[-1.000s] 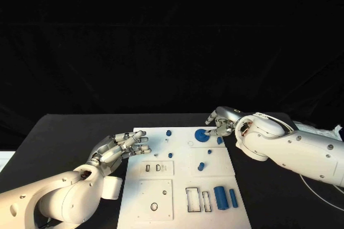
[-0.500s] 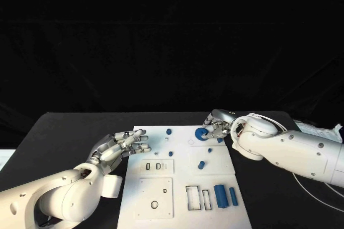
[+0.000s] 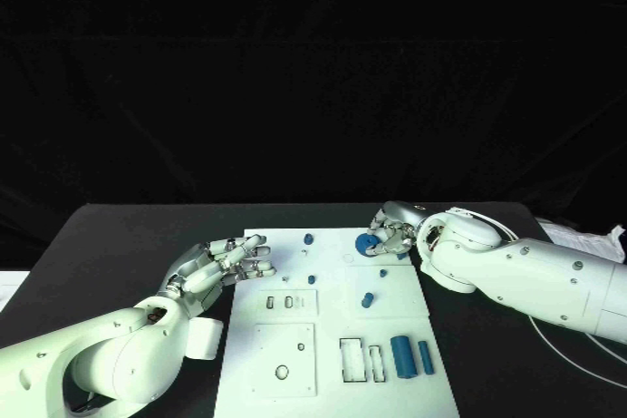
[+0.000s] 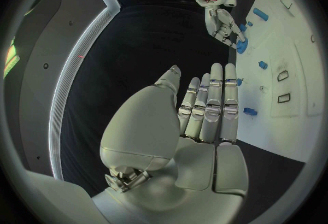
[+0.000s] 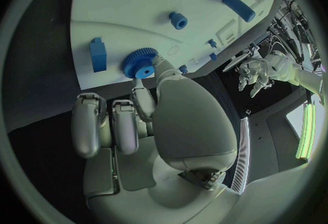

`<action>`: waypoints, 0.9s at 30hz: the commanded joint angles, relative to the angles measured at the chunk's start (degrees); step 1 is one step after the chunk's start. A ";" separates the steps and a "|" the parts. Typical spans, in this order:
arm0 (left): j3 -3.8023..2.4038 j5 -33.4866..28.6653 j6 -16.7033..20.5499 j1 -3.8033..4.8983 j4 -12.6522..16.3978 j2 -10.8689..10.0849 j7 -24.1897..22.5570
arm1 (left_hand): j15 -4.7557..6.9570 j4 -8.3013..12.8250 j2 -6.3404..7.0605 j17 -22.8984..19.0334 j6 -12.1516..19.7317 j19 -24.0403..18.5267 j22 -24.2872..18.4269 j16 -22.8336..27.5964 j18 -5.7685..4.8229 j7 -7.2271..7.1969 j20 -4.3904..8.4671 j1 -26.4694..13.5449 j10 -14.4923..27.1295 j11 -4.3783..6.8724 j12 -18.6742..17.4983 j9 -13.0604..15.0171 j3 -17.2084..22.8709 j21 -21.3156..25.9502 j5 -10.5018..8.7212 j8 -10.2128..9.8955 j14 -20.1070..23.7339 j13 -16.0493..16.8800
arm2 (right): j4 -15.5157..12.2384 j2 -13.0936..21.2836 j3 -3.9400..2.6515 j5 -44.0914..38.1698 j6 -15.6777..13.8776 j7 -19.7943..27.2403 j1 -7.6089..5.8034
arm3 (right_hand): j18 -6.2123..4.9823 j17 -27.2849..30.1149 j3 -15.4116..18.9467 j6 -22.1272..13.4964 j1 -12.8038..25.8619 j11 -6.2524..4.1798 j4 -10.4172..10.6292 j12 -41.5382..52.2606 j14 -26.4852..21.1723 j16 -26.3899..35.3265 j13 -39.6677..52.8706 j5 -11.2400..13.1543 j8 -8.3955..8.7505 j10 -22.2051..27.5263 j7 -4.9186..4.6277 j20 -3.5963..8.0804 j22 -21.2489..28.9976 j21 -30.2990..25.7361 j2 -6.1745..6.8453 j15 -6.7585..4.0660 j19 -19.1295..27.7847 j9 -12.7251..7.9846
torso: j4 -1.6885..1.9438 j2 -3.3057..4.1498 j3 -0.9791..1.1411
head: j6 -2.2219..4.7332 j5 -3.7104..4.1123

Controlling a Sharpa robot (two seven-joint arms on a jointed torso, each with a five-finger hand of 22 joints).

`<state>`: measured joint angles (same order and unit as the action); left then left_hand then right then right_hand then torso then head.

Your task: Assemble the parts on the task board

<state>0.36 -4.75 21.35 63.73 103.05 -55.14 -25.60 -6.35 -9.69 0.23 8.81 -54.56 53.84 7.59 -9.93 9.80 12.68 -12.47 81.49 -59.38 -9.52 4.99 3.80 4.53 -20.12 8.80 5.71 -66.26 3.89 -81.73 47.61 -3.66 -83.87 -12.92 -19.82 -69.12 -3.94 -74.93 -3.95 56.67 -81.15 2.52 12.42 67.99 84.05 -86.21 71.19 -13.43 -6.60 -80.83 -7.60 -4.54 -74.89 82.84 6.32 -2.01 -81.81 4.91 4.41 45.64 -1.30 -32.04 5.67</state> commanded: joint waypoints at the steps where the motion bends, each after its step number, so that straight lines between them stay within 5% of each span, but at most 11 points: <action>1: -0.04 -0.09 -1.16 0.06 0.04 0.13 -0.32 | -0.15 0.49 -0.06 0.14 -0.09 0.13 -0.13 0.43 0.64 0.19 -0.20 0.53 -0.10 -0.16 -0.38 -0.05 0.07 0.25 0.32 -0.25 0.35 -0.04 | 0.22 -0.39 0.03 -2.52 1.00 -0.73 0.13 | 0.83 -6.70 0.10 0.88 -0.54 -0.09 0.00 0.92 4.38 -0.27 0.73 -0.31 -0.40 -0.61 0.02 0.03 -0.21 0.27 -0.63 0.36 -0.44 0.16 | 0.04 0.04 0.01 | -0.13 0.01; 11: -0.04 -0.09 -1.20 0.06 -0.03 0.12 -0.31 | -0.15 0.49 -0.06 0.14 -0.09 0.13 -0.13 0.43 0.64 0.19 -0.20 0.53 -0.10 -0.16 -0.38 -0.05 0.07 0.25 0.32 -0.25 0.35 -0.04 | -0.18 -0.67 0.05 -9.85 0.47 -1.79 0.74 | 1.18 -7.80 -2.79 4.35 -2.81 -0.88 -1.28 5.67 4.55 -0.75 5.26 4.11 -1.90 -2.49 1.02 0.49 -2.06 1.18 -3.02 -0.26 -1.34 0.75 | 0.06 0.01 -0.02 | -0.42 0.08; 19: -0.04 -0.09 -1.20 0.05 -0.08 0.12 -0.31 | -0.15 0.49 -0.06 0.14 -0.09 0.13 -0.13 0.43 0.64 0.19 -0.20 0.53 -0.10 -0.16 -0.38 -0.05 0.07 0.25 0.32 -0.25 0.35 -0.04 | -2.13 -0.43 0.05 -12.05 -3.76 -0.93 1.06 | 1.41 -8.06 -4.85 6.86 -3.91 -1.77 -2.50 7.46 4.59 -0.85 7.03 3.30 -3.03 -3.30 2.07 1.11 -3.26 1.74 -3.66 -1.00 -1.95 1.42 | 0.10 0.00 -0.04 | -0.38 -0.03; 27: -0.04 -0.09 -1.25 0.05 -0.13 0.16 -0.30 | -0.15 0.49 -0.06 0.14 -0.09 0.13 -0.13 0.43 0.64 0.19 -0.20 0.53 -0.10 -0.16 -0.38 -0.05 0.07 0.25 0.32 -0.25 0.35 -0.04 | -6.22 -0.57 0.02 -13.51 -9.84 -0.53 1.10 | 1.59 -8.13 -5.84 6.70 -3.05 -1.83 -2.61 7.41 4.60 -0.87 7.27 1.38 -2.66 -3.29 2.06 1.38 -4.07 2.13 -3.24 -1.14 -2.36 1.48 | 0.08 -0.01 -0.08 | -0.31 -0.25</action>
<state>0.36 -4.75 21.27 63.72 102.87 -55.11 -25.57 -6.35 -9.56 0.23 8.89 -54.56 53.84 7.50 -9.69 9.81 12.68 -12.47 81.49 -59.38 -9.51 4.99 3.80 4.66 -20.12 8.80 5.71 -66.26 3.89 -87.50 47.15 -3.59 -94.68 -18.72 -20.52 -67.98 -3.04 -74.91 -9.59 60.82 -83.56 1.33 9.80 75.39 84.03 -86.77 74.99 -11.90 -8.44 -83.56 -7.38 -3.19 -74.93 84.76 4.66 -2.90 -83.71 5.16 4.49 45.64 -1.32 -32.39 5.46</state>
